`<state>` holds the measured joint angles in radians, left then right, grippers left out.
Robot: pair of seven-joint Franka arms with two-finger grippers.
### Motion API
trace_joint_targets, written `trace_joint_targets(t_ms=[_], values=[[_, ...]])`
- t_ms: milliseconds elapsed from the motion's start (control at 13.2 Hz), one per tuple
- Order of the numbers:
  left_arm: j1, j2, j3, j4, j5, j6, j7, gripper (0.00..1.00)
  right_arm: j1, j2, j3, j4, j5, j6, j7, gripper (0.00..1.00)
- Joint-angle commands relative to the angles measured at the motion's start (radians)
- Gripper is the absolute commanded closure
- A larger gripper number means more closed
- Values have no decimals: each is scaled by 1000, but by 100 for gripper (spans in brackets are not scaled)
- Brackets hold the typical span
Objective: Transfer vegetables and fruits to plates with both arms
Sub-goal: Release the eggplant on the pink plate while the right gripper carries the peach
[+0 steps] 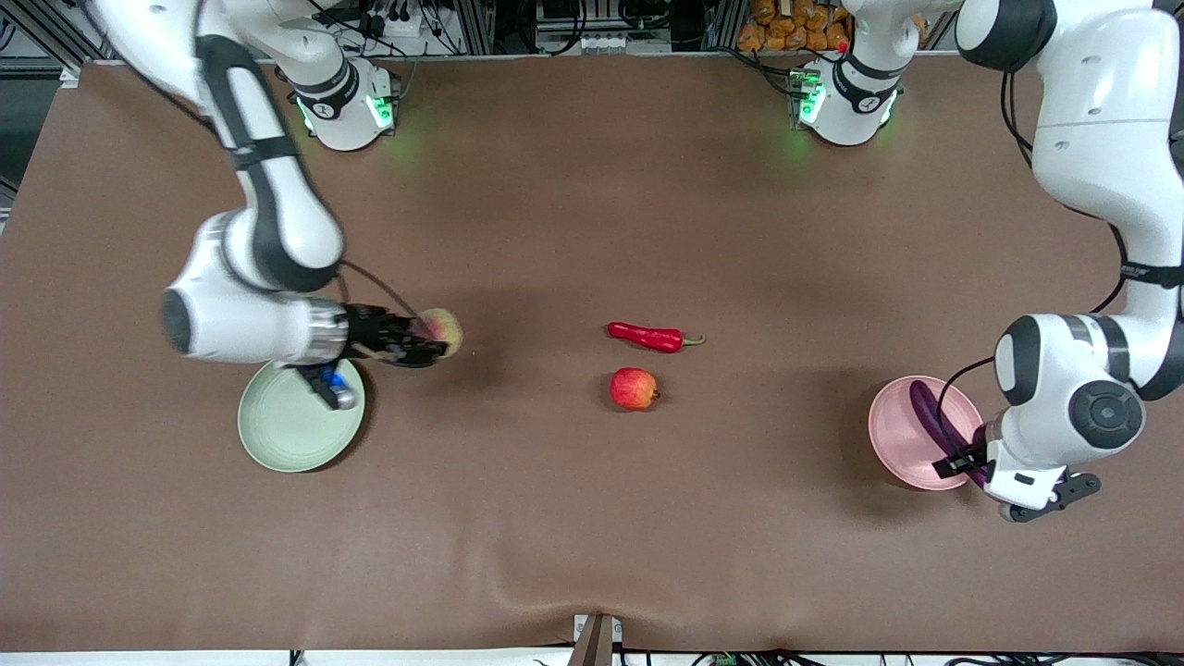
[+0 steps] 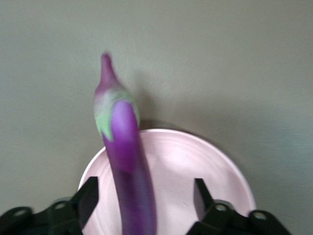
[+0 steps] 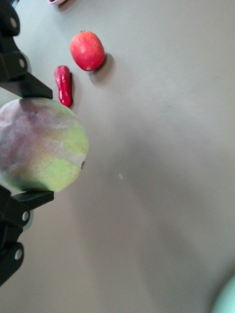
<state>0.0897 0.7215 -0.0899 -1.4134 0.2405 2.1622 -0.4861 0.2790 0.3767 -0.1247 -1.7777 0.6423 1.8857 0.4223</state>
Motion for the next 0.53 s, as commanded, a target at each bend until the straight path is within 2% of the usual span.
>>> trace_joint_targets(t_ms=[0,152,228,380,456], values=[[-1,-117,-63,-35,11,-74,1,0,-108,51,19,136,-102,-109,-152,47],[-5,-146,-140,-35,0,-128,-25,0,-170,82,19,156,-183,-111,-319,47],[-5,-146,-195,-36,-24,-145,-122,0,-197,97,19,156,-211,-111,-429,47],[-52,-128,-269,-39,-35,-147,-471,0,-256,158,17,175,-268,-105,-685,47],[-106,-117,-269,-38,-33,-147,-635,0,-268,189,17,196,-314,-105,-783,48]])
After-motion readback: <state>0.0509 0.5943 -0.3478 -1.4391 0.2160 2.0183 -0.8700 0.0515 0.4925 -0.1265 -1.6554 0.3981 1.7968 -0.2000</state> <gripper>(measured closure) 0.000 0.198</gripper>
